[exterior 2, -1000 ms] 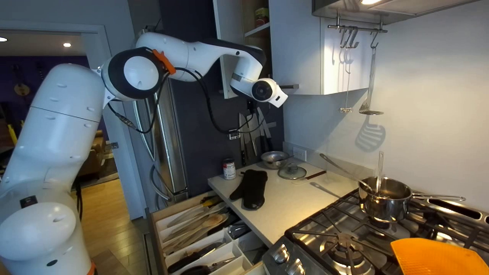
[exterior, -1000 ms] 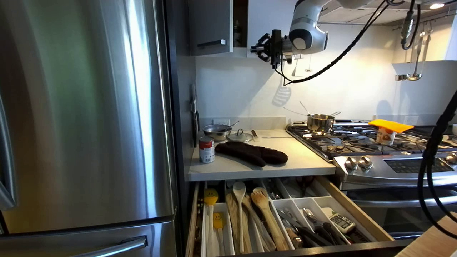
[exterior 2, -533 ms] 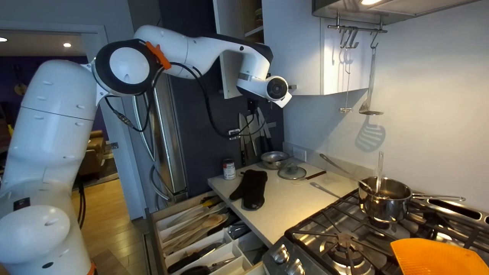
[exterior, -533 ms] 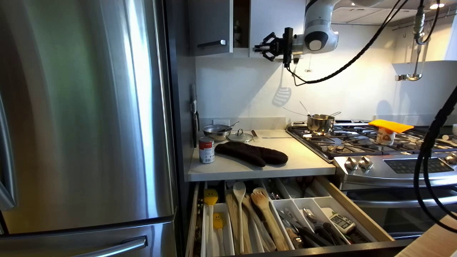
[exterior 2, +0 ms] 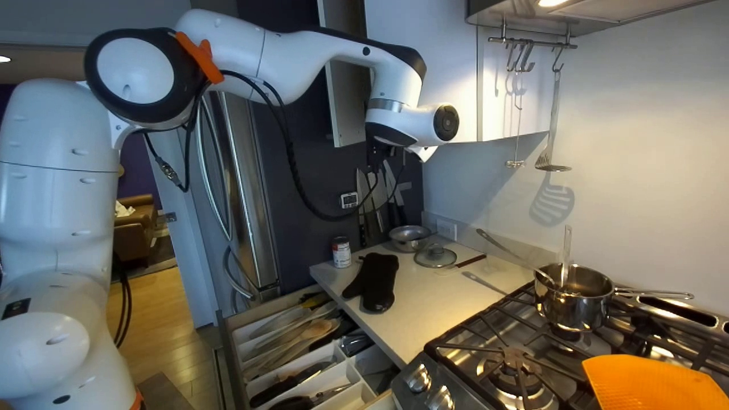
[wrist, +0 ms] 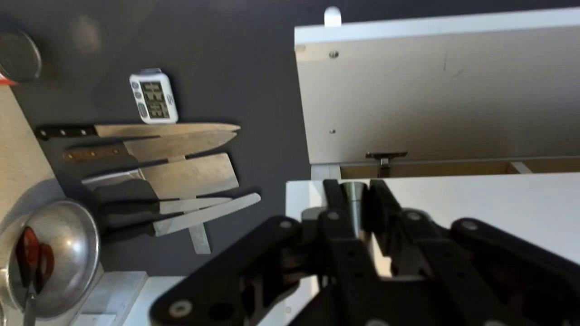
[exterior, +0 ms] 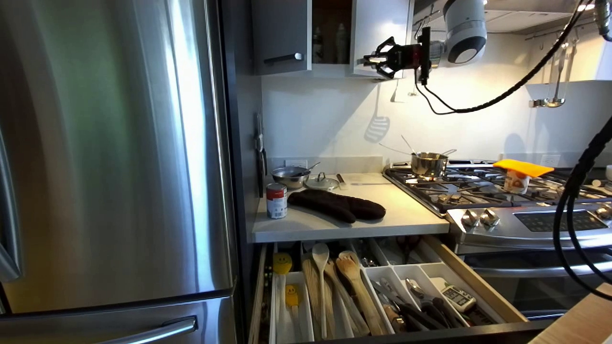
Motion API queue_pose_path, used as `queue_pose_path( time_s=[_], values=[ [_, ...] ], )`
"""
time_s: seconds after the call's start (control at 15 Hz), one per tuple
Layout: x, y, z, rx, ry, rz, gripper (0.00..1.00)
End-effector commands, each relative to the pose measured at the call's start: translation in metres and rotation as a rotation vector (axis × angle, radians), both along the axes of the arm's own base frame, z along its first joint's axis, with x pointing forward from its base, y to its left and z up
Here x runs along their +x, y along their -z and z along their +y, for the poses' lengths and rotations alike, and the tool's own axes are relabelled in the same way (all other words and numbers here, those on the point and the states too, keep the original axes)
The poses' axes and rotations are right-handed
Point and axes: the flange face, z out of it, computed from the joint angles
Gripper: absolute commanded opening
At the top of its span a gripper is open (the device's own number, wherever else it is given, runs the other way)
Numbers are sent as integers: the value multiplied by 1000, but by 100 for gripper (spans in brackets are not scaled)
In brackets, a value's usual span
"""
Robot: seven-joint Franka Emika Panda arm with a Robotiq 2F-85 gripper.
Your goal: Open the cabinet's right door completely
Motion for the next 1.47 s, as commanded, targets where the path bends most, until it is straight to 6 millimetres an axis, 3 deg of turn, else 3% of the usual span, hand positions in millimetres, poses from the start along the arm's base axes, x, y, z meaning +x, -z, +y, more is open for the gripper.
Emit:
queue_pose_path(
  time_s=[0.0,0.33,1.4],
  values=[
    [-52,-7,-26,27,-171,72,5],
    [-82,-1,-82,13,-246,83,5],
    [-99,0,-154,31,-138,2,5]
  ],
)
